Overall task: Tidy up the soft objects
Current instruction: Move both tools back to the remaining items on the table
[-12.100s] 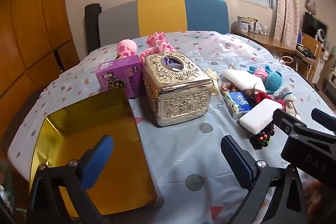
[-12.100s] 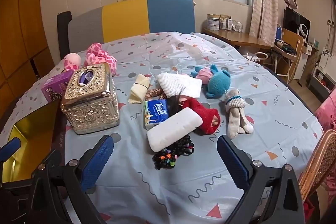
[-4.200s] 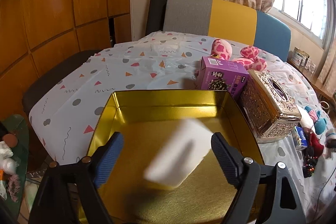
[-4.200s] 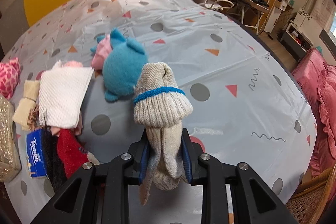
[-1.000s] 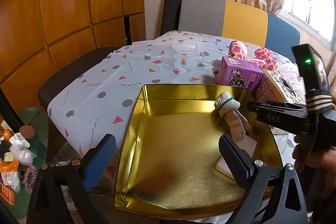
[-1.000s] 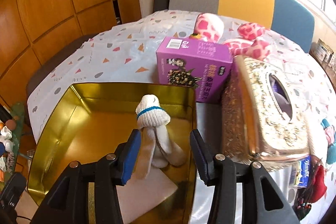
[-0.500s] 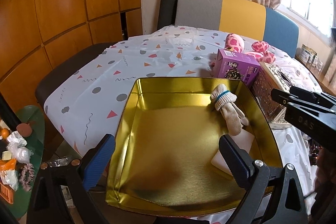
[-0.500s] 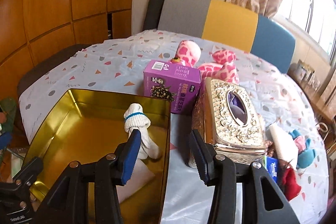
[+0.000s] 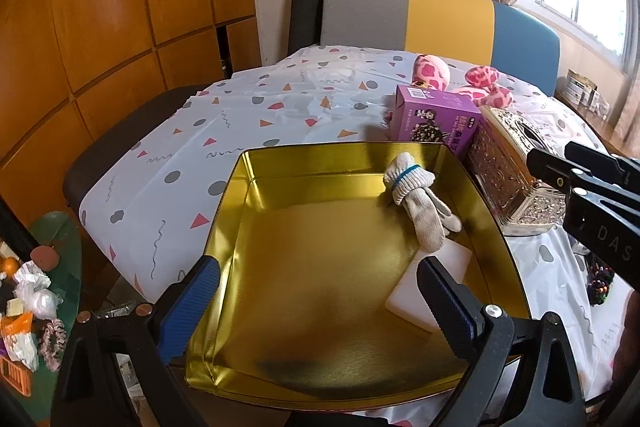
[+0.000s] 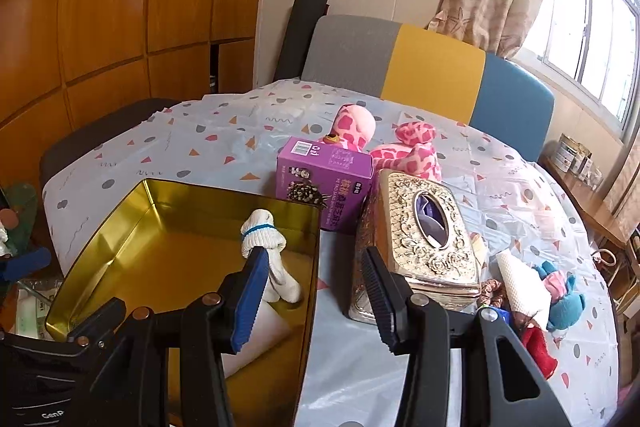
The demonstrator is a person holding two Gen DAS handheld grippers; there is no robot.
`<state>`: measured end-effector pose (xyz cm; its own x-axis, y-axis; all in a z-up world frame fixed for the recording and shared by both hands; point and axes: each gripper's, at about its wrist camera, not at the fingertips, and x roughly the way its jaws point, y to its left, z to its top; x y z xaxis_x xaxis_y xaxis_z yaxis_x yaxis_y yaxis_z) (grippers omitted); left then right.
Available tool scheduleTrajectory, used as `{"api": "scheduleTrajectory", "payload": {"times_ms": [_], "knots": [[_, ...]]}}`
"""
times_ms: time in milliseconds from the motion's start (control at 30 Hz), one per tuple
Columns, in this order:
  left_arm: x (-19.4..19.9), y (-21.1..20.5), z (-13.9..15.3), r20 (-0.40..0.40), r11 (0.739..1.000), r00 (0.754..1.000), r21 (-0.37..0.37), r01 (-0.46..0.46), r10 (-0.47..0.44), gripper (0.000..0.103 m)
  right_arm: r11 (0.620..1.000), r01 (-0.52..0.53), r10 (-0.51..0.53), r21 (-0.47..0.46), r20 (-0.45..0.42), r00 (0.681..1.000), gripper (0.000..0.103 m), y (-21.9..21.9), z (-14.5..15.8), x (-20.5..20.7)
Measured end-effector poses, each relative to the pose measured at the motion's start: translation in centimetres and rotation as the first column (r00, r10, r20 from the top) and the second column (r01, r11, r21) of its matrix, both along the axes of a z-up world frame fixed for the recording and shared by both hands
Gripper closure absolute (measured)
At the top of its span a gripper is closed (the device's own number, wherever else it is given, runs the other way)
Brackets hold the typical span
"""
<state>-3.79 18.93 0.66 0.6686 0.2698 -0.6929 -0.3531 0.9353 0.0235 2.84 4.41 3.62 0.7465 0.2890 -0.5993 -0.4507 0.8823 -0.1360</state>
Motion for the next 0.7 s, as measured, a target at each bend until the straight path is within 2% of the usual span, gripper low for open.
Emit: {"api": "scheduleTrajectory", "payload": {"times_ms": [400, 700], "knots": [[0.9, -2.1, 0.5, 0.000, 0.999, 0.999, 0.009, 0.050, -0.050, 0.004, 0.999, 0.041, -0.041, 0.005, 0.005, 0.999, 0.054, -2.7, 0.0, 0.4], [2.2, -5.0, 0.9, -0.006, 0.990, 0.990, 0.014, 0.142, -0.142, 0.004, 0.994, 0.112, -0.112, -0.021, 0.000, 0.994, 0.054, -7.3, -0.5, 1.9]]}}
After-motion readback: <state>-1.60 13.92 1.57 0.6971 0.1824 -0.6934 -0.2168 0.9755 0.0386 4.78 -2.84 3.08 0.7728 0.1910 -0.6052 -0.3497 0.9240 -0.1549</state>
